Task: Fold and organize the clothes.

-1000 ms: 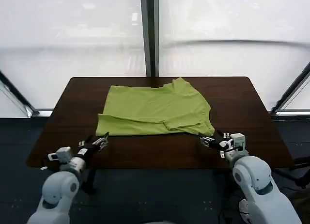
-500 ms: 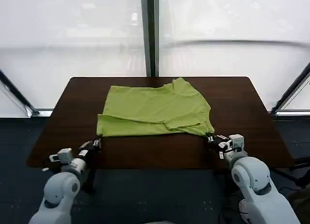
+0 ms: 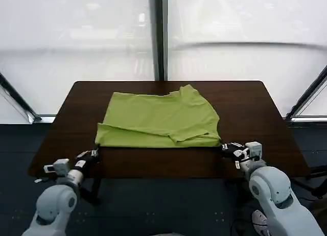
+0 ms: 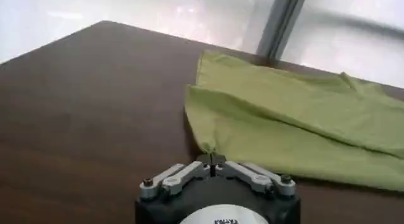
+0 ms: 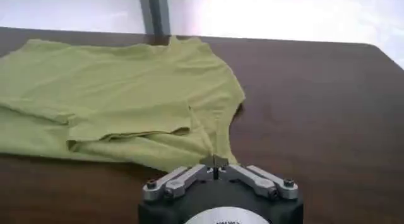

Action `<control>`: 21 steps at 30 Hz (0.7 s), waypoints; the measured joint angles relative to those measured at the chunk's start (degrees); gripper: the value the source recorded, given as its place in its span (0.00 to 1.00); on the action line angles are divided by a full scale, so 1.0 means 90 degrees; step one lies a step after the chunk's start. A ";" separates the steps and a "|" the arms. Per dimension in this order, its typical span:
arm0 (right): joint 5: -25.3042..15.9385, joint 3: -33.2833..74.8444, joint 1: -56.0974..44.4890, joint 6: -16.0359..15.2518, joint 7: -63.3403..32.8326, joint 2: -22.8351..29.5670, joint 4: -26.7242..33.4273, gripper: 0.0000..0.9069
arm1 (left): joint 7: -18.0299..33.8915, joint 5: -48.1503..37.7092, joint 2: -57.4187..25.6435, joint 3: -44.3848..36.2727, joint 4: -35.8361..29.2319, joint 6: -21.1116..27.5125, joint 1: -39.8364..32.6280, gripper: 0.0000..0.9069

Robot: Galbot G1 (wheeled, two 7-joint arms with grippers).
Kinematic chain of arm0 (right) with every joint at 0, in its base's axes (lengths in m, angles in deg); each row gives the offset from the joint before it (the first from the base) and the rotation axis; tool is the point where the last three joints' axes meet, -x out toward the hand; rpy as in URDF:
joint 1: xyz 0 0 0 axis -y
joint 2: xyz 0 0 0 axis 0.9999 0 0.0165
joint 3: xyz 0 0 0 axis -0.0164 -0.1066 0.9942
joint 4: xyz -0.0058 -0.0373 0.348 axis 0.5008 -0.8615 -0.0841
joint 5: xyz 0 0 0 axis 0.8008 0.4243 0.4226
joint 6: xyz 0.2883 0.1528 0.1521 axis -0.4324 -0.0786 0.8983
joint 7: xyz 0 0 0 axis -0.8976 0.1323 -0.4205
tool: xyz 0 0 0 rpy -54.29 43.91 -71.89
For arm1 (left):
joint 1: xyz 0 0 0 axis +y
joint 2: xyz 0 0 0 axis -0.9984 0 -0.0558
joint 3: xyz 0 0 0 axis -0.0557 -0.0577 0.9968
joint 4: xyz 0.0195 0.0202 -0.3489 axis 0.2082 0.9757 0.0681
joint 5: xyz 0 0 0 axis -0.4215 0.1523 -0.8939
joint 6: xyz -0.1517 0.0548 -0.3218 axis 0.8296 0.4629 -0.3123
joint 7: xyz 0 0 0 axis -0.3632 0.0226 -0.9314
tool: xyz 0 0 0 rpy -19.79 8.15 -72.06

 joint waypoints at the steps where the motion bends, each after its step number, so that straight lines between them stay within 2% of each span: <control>1: -0.0008 -0.0119 0.0170 0.0000 0.0027 0.0053 0.0181 0.97 | 0.0064 -0.0254 -0.0083 -0.0070 0.0099 0.0010 -0.0274 0.97; 4: 0.0094 -0.0452 0.0646 0.0000 0.0068 0.0186 0.0679 0.97 | 0.0145 -0.0882 -0.0287 -0.0334 0.0530 0.0027 -0.1160 0.97; 8: 0.0316 -0.0815 0.1137 0.0000 -0.0032 0.0356 0.1288 0.97 | 0.0145 -0.1125 -0.0450 -0.0823 0.1423 0.0061 -0.2408 0.97; 15: 0.0354 -0.0953 0.1368 0.0000 -0.0110 0.0590 0.1834 0.97 | -0.0106 -0.0954 -0.0373 -0.1884 0.3107 0.0166 -0.4112 0.97; 21: 0.0308 -0.1041 0.1547 0.0001 -0.0024 0.0775 0.2203 0.97 | -0.0658 -0.0399 -0.0379 -0.2538 0.4304 0.0117 -0.5157 0.97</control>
